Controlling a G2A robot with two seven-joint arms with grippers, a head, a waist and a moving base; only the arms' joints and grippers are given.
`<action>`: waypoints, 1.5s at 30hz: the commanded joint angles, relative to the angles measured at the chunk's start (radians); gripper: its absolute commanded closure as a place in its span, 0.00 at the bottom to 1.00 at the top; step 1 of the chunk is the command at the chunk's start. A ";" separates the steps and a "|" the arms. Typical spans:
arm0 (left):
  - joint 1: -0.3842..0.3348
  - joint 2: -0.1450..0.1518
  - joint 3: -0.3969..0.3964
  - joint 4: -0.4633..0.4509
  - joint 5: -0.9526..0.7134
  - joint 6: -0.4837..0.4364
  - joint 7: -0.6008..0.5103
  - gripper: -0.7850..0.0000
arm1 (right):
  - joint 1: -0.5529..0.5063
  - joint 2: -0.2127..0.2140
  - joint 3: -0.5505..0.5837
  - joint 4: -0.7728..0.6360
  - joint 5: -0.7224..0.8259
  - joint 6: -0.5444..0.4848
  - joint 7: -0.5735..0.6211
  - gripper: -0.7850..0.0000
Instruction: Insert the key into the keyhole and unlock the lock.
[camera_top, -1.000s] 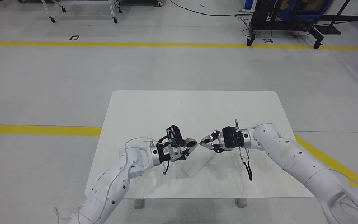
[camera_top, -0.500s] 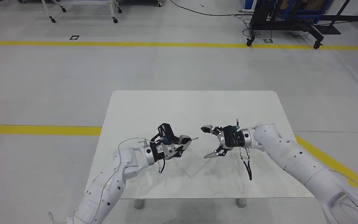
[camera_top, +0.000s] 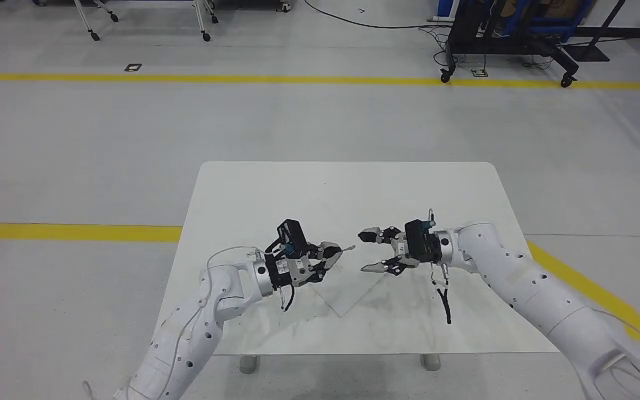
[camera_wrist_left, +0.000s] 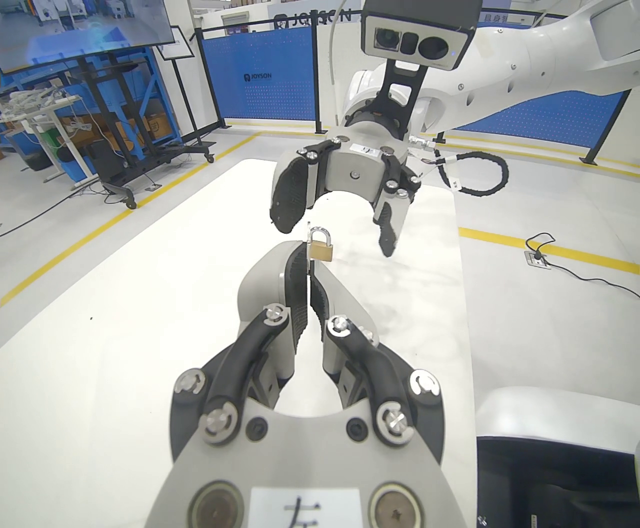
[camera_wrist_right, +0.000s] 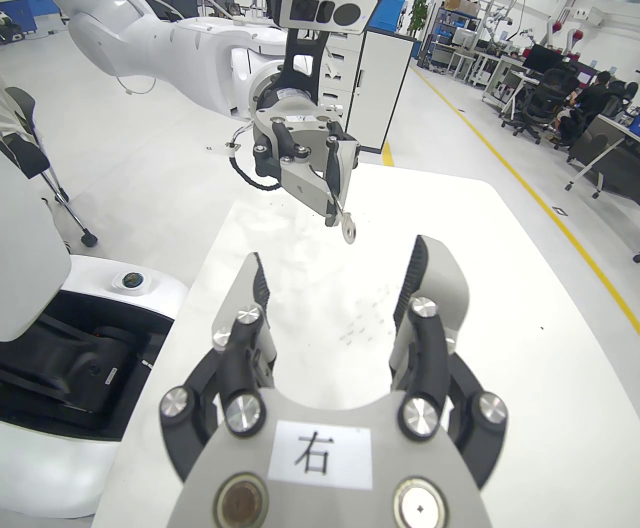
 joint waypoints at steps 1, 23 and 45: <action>0.001 0.001 0.002 0.000 0.000 -0.002 0.000 1.00 | 0.004 -0.003 -0.006 0.003 0.011 0.000 0.004 0.69; -0.004 0.004 0.026 0.001 0.008 0.012 0.003 1.00 | 0.061 -0.013 -0.100 0.024 0.048 0.000 -0.031 1.00; 0.011 0.022 -0.044 -0.026 0.058 0.091 -0.020 0.00 | -0.149 0.167 0.170 0.021 0.119 0.131 -0.164 1.00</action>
